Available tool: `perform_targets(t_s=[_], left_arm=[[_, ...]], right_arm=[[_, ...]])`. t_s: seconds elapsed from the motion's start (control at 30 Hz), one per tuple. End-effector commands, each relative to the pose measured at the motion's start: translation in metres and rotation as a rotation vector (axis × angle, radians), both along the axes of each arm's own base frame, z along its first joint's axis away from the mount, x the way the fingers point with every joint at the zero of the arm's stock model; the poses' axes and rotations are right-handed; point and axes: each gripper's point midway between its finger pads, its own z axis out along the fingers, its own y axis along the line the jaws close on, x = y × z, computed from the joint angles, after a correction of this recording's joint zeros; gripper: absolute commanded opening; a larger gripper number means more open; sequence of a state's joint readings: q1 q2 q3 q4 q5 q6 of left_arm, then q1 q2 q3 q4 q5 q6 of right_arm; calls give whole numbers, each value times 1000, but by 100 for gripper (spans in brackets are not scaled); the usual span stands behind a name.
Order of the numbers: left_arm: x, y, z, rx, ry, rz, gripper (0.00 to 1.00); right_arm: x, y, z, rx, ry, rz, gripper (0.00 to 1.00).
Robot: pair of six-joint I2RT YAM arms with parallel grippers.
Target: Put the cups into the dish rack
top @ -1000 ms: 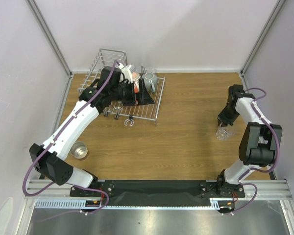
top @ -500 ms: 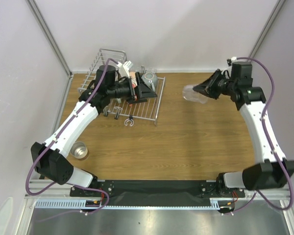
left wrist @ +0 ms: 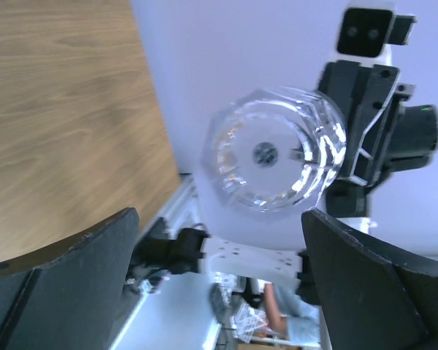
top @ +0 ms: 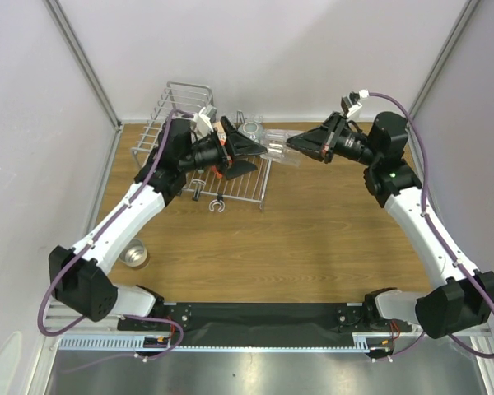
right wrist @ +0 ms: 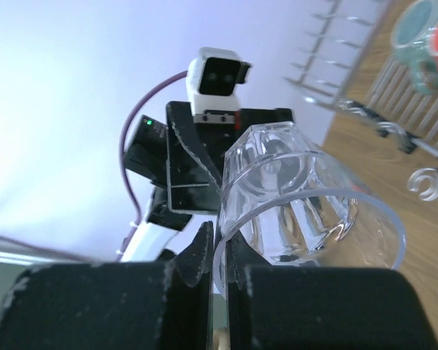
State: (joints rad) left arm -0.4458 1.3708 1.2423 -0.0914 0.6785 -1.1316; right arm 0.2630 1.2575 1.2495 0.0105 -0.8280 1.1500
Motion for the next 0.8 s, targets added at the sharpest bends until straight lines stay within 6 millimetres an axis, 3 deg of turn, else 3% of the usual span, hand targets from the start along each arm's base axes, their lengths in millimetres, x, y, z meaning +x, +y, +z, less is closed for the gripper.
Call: perform_targets(t_s=[0.0,0.1,0.57,0.77], left_arm=[[-13,-6,46,-153,-26,33,100],[-16,-5,50,-209,-16,43,100],[-12,5,63,-290,-13,156,99],[-11,-2,65,-288,-19,141,100]], right_arm=[[-16,15,43,127,-128,64,0],[-25,24,47,142,-141,103,0],[-30,28,36,156,-91,124,0],[-34,32,30,160,-74,148,0]])
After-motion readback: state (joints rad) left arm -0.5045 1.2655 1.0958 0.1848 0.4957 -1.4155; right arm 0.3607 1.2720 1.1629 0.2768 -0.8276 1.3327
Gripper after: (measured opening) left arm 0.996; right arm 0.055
